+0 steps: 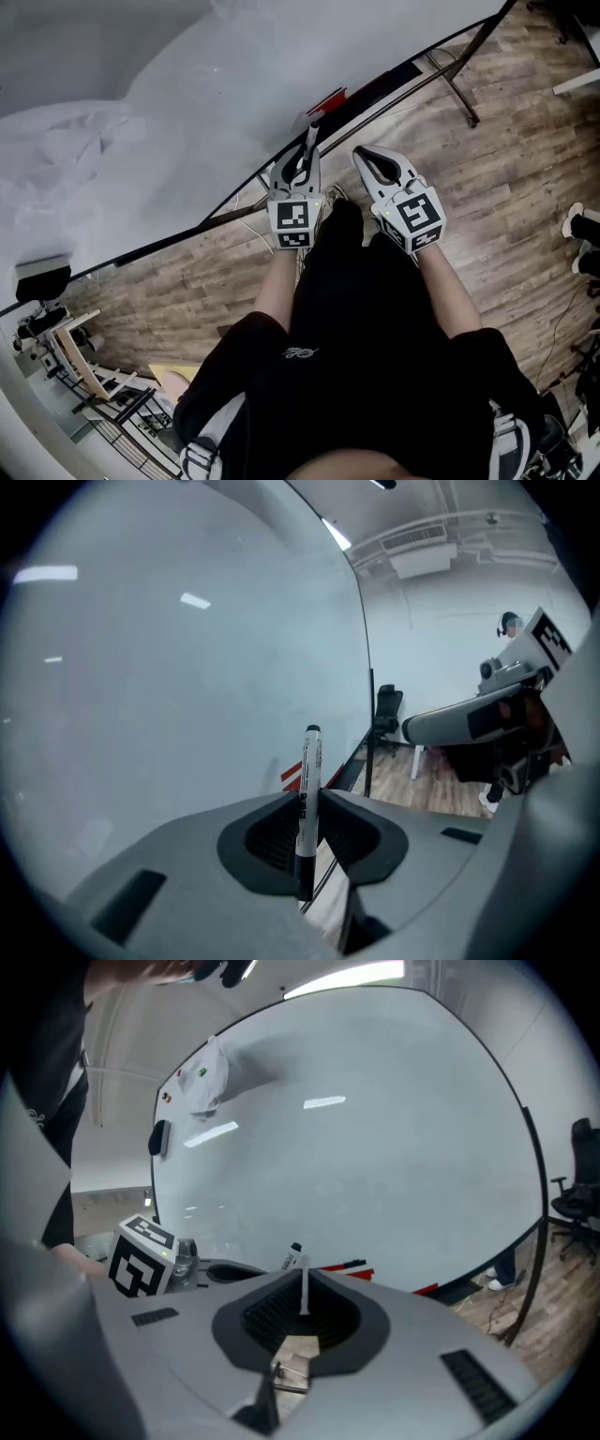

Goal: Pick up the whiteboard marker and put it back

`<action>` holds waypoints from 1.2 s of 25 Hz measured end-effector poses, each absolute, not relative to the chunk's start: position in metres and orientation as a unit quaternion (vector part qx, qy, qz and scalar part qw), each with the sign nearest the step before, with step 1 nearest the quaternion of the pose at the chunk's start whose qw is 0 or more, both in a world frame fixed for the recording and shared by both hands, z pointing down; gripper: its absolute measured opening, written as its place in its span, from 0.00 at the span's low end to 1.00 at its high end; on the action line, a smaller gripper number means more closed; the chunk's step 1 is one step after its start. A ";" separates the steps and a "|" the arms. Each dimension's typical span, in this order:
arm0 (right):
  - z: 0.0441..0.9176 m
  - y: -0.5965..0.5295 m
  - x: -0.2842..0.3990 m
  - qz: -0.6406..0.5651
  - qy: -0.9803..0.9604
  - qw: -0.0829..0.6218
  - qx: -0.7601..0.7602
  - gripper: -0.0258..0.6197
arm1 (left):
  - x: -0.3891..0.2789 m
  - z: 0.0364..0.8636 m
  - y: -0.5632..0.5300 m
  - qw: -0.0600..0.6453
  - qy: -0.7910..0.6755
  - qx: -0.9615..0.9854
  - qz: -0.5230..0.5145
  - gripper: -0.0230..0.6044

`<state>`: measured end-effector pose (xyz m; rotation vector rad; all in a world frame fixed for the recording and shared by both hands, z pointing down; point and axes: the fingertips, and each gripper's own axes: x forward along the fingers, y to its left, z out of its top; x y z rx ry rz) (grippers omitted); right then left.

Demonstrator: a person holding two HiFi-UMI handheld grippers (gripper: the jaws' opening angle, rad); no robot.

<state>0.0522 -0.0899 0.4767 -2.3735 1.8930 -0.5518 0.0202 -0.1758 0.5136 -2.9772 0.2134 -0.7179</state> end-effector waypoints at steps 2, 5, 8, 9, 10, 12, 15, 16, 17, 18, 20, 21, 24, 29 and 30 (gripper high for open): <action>0.466 -0.092 0.048 -0.166 0.627 0.037 -0.761 0.05 | 0.019 0.501 -0.167 0.026 0.061 -0.977 -0.201 0.15; 0.453 -0.094 0.044 -0.153 0.643 0.049 -0.749 0.05 | 0.017 0.485 -0.152 0.022 0.040 -0.986 -0.159 0.15; 0.444 -0.100 0.036 -0.151 0.667 0.056 -0.728 0.20 | 0.015 0.473 -0.137 0.020 0.019 -0.991 -0.127 0.15; 0.442 -0.101 0.033 -0.152 0.672 0.058 -0.722 0.23 | 0.014 0.469 -0.133 0.017 0.015 -0.993 -0.118 0.15; 0.440 -0.102 0.030 -0.153 0.674 0.061 -0.720 0.23 | 0.013 0.465 -0.129 0.013 0.011 -0.994 -0.110 0.15; 0.437 -0.100 0.026 -0.155 0.672 0.069 -0.720 0.23 | 0.009 0.459 -0.119 0.007 0.003 -0.995 -0.098 0.15; 0.436 -0.095 0.024 -0.158 0.672 0.074 -0.720 0.23 | 0.007 0.454 -0.106 0.006 -0.006 -0.996 -0.088 0.15; 0.436 -0.093 0.025 -0.158 0.673 0.074 -0.719 0.23 | 0.008 0.453 -0.103 0.006 -0.009 -0.996 -0.086 0.15; 0.436 -0.092 0.026 -0.159 0.673 0.075 -0.718 0.23 | 0.009 0.452 -0.100 0.006 -0.011 -0.996 -0.084 0.15; 0.436 -0.090 0.027 -0.160 0.673 0.076 -0.718 0.23 | 0.010 0.452 -0.096 0.006 -0.014 -0.997 -0.082 0.15; 0.436 -0.085 0.029 -0.162 0.672 0.080 -0.719 0.23 | 0.012 0.452 -0.089 0.007 -0.020 -0.996 -0.081 0.15; 0.437 -0.083 0.029 -0.162 0.671 0.081 -0.719 0.22 | 0.014 0.452 -0.084 0.008 -0.024 -0.996 -0.081 0.15; 0.437 -0.073 0.032 -0.163 0.669 0.077 -0.721 0.22 | 0.018 0.449 -0.070 0.009 -0.036 -0.997 -0.074 0.15; 0.430 -0.055 0.039 -0.159 0.667 0.085 -0.723 0.17 | 0.027 0.442 -0.050 -0.001 -0.045 -0.996 -0.071 0.15; 0.430 -0.051 0.040 -0.157 0.665 0.085 -0.725 0.15 | 0.029 0.441 -0.045 0.002 -0.047 -0.996 -0.070 0.15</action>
